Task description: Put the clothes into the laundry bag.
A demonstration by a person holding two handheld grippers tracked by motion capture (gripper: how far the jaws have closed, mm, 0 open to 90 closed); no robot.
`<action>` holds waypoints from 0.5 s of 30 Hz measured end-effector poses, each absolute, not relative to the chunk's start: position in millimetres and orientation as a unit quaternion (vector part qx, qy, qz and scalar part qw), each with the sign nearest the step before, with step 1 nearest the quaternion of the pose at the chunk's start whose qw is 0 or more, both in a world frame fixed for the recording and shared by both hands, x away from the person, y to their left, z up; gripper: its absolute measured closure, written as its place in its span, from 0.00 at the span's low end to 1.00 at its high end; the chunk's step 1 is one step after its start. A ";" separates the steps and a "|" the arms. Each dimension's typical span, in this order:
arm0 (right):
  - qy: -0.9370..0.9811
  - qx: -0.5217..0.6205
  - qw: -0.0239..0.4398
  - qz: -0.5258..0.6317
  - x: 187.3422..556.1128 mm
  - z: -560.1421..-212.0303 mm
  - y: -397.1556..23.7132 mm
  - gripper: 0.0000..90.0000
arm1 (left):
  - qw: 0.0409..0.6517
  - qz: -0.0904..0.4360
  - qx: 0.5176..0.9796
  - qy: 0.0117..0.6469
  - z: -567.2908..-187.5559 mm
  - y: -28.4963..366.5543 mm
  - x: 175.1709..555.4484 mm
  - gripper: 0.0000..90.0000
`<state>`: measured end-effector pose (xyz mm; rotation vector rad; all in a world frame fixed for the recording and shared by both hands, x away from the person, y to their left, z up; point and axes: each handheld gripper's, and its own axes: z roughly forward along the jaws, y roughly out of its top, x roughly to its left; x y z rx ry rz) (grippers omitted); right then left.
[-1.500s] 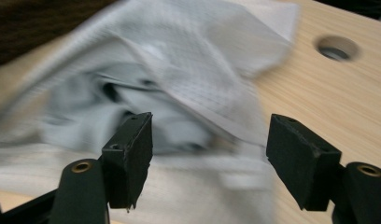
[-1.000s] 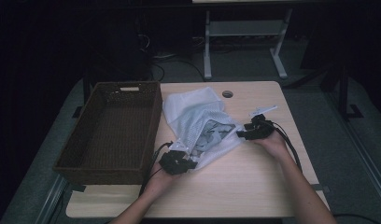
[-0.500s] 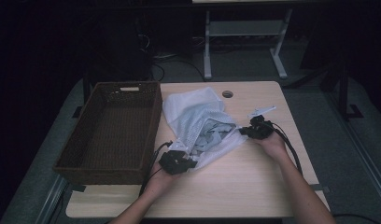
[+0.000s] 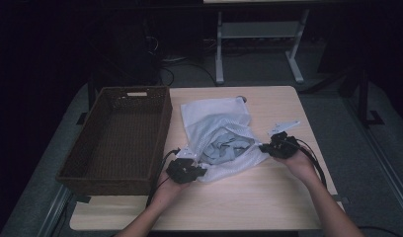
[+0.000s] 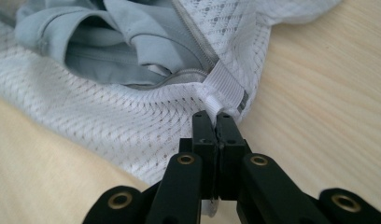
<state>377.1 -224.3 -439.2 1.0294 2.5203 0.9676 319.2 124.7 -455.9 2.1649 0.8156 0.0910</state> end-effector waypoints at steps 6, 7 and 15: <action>0.864 0.350 0.124 0.339 351.2 -436.1 -231.4 0.98 | 0.400 0.038 0.856 0.324 -455.5 125.5 319.3 0.98; 0.864 0.350 0.124 0.341 345.4 -435.8 -233.5 0.98 | 0.400 0.039 0.856 0.324 -455.5 125.7 319.4 0.98; 0.858 0.356 0.112 0.354 311.8 -437.2 -245.6 0.98 | 0.395 0.038 0.856 0.332 -455.9 128.2 319.6 0.98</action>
